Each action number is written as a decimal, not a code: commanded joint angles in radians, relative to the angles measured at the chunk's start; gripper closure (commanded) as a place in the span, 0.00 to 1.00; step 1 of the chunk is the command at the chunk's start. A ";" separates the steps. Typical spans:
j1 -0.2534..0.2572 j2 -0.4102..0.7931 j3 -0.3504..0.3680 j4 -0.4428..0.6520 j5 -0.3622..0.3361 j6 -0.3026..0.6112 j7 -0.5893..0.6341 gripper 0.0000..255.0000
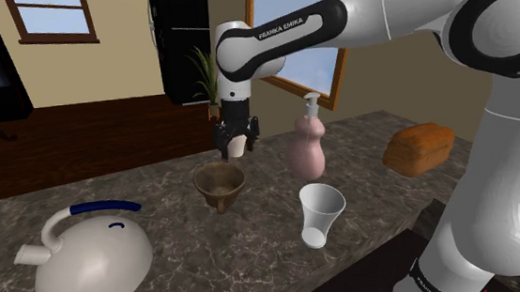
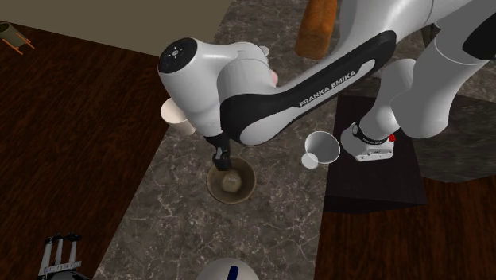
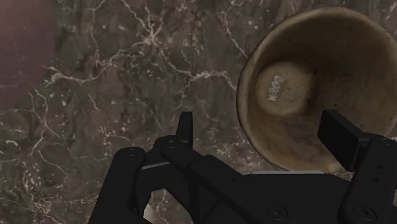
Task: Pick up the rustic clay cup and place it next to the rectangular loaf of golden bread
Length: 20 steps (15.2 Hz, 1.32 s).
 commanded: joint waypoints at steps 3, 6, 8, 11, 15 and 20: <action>0.004 0.011 0.003 -0.043 0.001 0.055 0.002 0.00; 0.006 0.017 0.004 -0.071 0.001 0.089 0.002 0.00; 0.006 0.017 0.004 -0.071 0.001 0.089 0.002 0.00; 0.006 0.017 0.004 -0.071 0.001 0.089 0.002 0.00; 0.006 0.017 0.004 -0.071 0.001 0.089 0.002 1.00; 0.006 0.017 0.004 -0.071 0.001 0.089 0.002 1.00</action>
